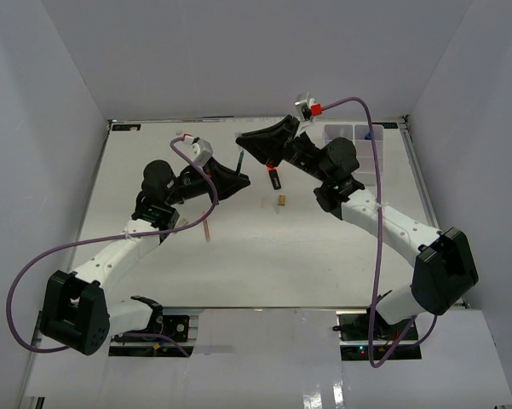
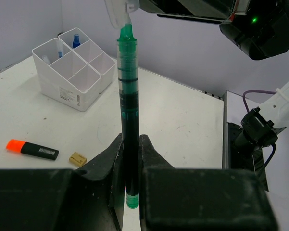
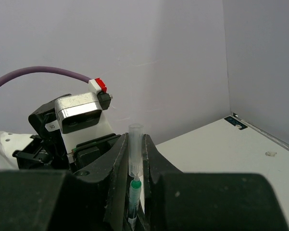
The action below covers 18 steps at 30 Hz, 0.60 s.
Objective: Sort the stationery into containers
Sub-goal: Close the pen cap on the pen.
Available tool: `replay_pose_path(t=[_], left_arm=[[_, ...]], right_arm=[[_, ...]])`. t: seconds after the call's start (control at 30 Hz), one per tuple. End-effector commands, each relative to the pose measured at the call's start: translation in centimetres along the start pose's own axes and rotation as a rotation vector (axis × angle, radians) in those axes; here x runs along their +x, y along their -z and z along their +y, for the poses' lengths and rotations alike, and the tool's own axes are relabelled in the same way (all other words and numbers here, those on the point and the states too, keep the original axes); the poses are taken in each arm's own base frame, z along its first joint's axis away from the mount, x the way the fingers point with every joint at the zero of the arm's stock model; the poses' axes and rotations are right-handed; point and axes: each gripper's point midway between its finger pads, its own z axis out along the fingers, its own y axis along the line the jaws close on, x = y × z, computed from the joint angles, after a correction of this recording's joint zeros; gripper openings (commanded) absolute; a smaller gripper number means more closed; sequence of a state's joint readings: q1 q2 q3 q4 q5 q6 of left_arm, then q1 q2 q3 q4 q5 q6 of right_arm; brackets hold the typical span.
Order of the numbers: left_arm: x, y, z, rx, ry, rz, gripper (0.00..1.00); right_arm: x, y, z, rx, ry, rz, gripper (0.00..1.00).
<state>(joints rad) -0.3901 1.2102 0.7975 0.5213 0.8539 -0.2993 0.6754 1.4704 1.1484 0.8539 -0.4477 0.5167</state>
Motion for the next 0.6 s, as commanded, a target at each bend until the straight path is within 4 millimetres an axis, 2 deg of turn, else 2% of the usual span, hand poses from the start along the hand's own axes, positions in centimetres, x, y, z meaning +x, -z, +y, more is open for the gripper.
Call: replay_pose_path(t=[0.0,0.3,0.57], left_arm=[[-1.5,0.2,-1.2,0.03,-0.037,-0.038,0.0],[-2.1,0.2,-1.5,0.035,-0.036,-0.065,0.0],[-4.6,-0.1,-2.2,0.068,-0.053,-0.14,0.0]], right_arm=[[-2.8,0.2,1.7,-0.034,0.053,-0.084,0.08],[-2.8,0.5,1.9,-0.034,0.049,-0.083,0.08],[-2.9,0.7,2.3,-0.047,0.046,-0.093,0.1]])
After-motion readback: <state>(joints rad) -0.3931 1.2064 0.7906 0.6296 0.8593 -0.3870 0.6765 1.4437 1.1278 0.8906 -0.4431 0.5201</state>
